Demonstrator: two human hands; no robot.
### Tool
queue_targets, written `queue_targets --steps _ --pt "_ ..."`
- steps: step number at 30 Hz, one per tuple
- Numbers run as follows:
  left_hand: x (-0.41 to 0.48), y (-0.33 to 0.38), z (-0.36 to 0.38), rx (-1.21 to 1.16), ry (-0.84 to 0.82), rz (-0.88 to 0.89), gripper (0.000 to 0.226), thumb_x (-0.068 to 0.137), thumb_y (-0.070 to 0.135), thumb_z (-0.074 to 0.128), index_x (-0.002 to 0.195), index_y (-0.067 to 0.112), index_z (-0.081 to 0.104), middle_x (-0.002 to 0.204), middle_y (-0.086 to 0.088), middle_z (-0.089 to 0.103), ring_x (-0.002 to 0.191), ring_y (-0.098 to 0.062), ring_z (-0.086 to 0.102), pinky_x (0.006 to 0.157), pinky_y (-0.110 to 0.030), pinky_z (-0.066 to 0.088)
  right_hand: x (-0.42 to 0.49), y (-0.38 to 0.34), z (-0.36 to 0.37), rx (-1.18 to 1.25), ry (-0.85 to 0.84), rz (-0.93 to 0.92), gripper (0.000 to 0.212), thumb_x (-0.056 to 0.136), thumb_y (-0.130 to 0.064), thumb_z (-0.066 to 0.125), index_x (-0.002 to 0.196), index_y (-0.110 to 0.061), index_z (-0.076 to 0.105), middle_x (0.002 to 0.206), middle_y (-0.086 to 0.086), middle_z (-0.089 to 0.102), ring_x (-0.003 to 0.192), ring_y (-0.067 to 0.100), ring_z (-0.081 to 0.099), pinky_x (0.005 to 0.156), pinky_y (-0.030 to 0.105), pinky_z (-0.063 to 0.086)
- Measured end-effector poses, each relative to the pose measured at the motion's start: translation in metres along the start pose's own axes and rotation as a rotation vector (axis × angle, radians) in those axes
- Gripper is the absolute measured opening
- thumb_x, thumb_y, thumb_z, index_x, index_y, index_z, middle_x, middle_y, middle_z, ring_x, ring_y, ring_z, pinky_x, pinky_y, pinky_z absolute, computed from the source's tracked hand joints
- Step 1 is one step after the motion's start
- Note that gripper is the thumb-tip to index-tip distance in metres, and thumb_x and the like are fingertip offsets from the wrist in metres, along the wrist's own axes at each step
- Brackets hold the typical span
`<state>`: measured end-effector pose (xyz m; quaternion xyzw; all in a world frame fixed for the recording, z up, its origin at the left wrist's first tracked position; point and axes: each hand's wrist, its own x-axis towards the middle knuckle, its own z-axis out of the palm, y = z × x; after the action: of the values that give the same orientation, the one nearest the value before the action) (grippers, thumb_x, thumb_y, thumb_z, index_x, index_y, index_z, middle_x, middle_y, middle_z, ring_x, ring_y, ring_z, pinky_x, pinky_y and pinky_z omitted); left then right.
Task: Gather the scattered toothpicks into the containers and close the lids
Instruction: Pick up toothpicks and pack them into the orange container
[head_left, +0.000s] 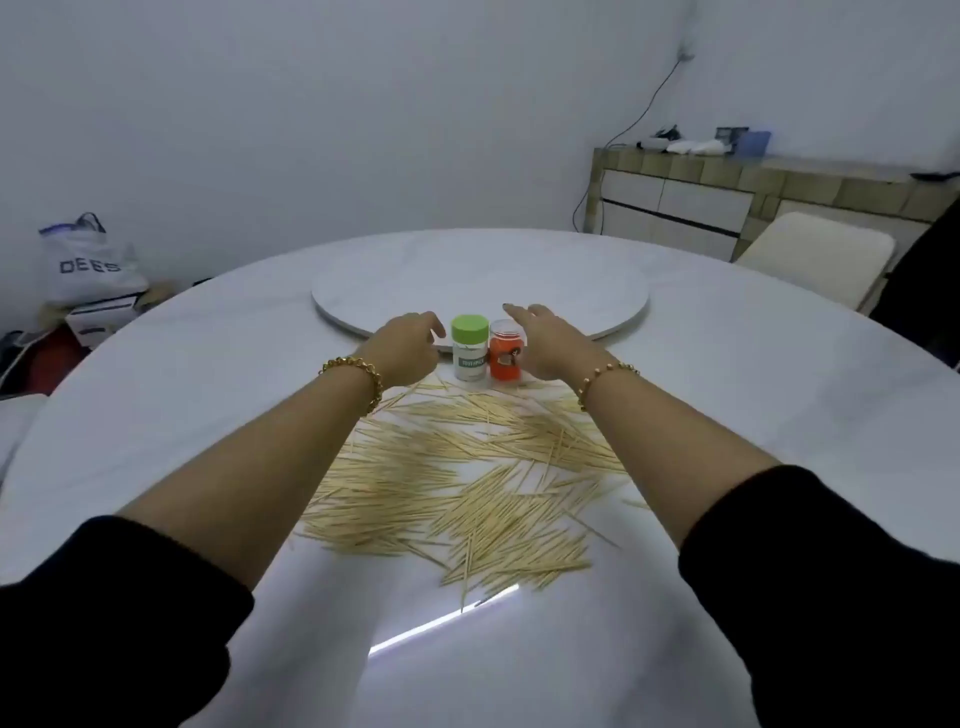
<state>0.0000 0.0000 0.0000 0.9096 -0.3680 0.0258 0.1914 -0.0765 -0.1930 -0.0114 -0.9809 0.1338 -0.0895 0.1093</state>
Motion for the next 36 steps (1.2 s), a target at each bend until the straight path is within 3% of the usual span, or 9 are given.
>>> queue_targets --steps 3,6,8,13,16,20,25,30,36 --pt "-0.001 -0.008 0.006 -0.04 0.05 -0.017 0.029 0.094 0.012 0.049 0.122 0.011 0.055 0.121 -0.007 0.058 0.111 -0.021 0.052 0.09 -0.027 0.041 0.005 -0.003 0.011 0.068 -0.024 -0.007 0.064 0.093 -0.021 0.053 0.149 -0.027 0.023 0.154 0.009 0.023 0.136 0.029 0.034 0.107 0.041 0.037" --pt "-0.006 -0.012 0.012 -0.102 0.087 0.008 0.029 0.092 0.012 0.053 0.121 0.01 0.055 0.122 -0.007 0.059 0.114 -0.021 0.053 0.093 -0.027 0.041 0.009 -0.003 0.023 0.194 0.086 0.011 0.047 0.09 -0.023 0.058 0.133 -0.023 0.04 0.129 0.013 0.045 0.108 0.029 0.053 0.089 0.038 0.047" --pt "-0.012 -0.009 0.016 -0.144 0.124 0.038 0.03 0.092 0.013 0.055 0.122 0.01 0.055 0.123 -0.006 0.058 0.115 -0.018 0.053 0.092 -0.022 0.039 0.008 -0.002 0.023 0.205 0.179 0.016 0.038 0.089 -0.02 0.061 0.123 -0.021 0.044 0.118 0.012 0.049 0.094 0.025 0.054 0.079 0.035 0.048" --pt "-0.033 0.006 0.028 -0.279 0.221 0.062 0.031 0.091 0.013 0.057 0.122 0.012 0.054 0.123 -0.002 0.057 0.114 -0.012 0.051 0.089 -0.015 0.033 -0.013 0.003 0.019 0.392 0.286 0.009 0.034 0.089 -0.019 0.063 0.12 -0.017 0.048 0.116 0.01 0.049 0.099 0.02 0.051 0.077 0.027 0.043" --pt "-0.049 0.017 0.04 -0.335 0.248 0.058 0.049 0.087 0.022 0.066 0.131 0.015 0.046 0.129 0.001 0.053 0.12 -0.011 0.047 0.094 -0.017 0.033 -0.042 0.001 0.013 0.521 0.33 0.0 0.038 0.088 -0.019 0.064 0.122 -0.016 0.047 0.12 0.008 0.05 0.103 0.014 0.047 0.08 0.023 0.038" --pt "-0.076 0.035 0.055 -0.401 0.174 0.076 0.09 0.073 0.041 0.078 0.145 0.017 0.031 0.142 0.002 0.042 0.131 -0.012 0.037 0.109 -0.031 0.033 -0.096 -0.006 0.02 0.621 0.438 -0.048 0.038 0.084 -0.026 0.069 0.117 -0.018 0.051 0.113 -0.001 0.056 0.102 0.01 0.052 0.084 0.022 0.045" --pt "-0.101 0.052 0.063 -0.625 0.118 0.075 0.102 0.063 0.042 0.085 0.146 0.022 0.03 0.141 0.008 0.044 0.13 -0.004 0.038 0.105 -0.024 0.032 -0.142 -0.014 0.028 0.698 0.489 -0.055 0.035 0.081 -0.03 0.072 0.109 -0.02 0.054 0.103 -0.006 0.06 0.095 0.006 0.056 0.079 0.015 0.045" --pt "-0.119 0.056 0.067 -0.696 0.111 0.171 0.085 0.066 0.04 0.084 0.138 0.025 0.041 0.129 0.011 0.056 0.122 -0.001 0.049 0.1 -0.02 0.04 -0.156 -0.018 0.025 0.712 0.475 -0.146 0.036 0.081 -0.027 0.072 0.111 -0.021 0.053 0.105 -0.009 0.062 0.101 0.005 0.058 0.083 0.013 0.043" --pt "-0.115 0.056 0.068 -0.701 0.198 0.151 0.04 0.077 0.031 0.078 0.112 0.023 0.061 0.102 0.01 0.067 0.096 -0.004 0.061 0.082 -0.018 0.05 -0.157 -0.02 0.024 0.599 0.445 -0.22 0.046 0.08 -0.031 0.071 0.119 -0.026 0.049 0.111 -0.008 0.061 0.107 0.007 0.055 0.09 0.019 0.042"
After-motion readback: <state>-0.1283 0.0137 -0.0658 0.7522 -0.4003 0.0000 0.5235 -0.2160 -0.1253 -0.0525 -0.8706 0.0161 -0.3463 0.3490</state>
